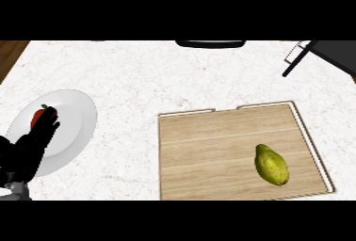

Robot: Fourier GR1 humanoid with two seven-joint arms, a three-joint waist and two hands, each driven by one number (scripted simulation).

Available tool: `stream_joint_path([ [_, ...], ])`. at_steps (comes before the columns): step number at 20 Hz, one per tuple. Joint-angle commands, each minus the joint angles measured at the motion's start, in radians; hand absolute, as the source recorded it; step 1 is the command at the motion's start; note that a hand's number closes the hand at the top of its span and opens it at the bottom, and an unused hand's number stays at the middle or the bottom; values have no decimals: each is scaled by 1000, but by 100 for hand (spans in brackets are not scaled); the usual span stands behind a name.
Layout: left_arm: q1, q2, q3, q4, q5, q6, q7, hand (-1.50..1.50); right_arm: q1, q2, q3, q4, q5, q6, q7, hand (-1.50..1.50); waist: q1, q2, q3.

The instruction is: Pick the tomato from the tray and place it in the tiered shelf

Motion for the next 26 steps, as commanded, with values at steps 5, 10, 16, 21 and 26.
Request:
stream_joint_path([
  [5, 15, -26, -6, -18, -15, 18, 22, 0, -34, -77, -8, 152, -22, -52, -146, -150, -2, -1, 0],
  [10, -32, -34, -15, 67, -49, 25, -39, 0, -74, -32, -57, 147, -95, -107, -145, -150, -11, -3, -1],
  [16, -4, -29, -3, 18, -21, 4, -17, 0, -113, -39, -161, 187, -209, -149, -151, -150, -3, -2, 0],
  [21, 56, -15, 9, -18, -14, -17, -18, 0, -68, -77, -232, 83, -330, -84, -191, -150, -22, -11, -1],
  [26, 14, -15, 15, -32, -17, 12, 42, 0, -84, -189, -280, -52, -404, 4, -132, -150, -38, -17, -1],
])
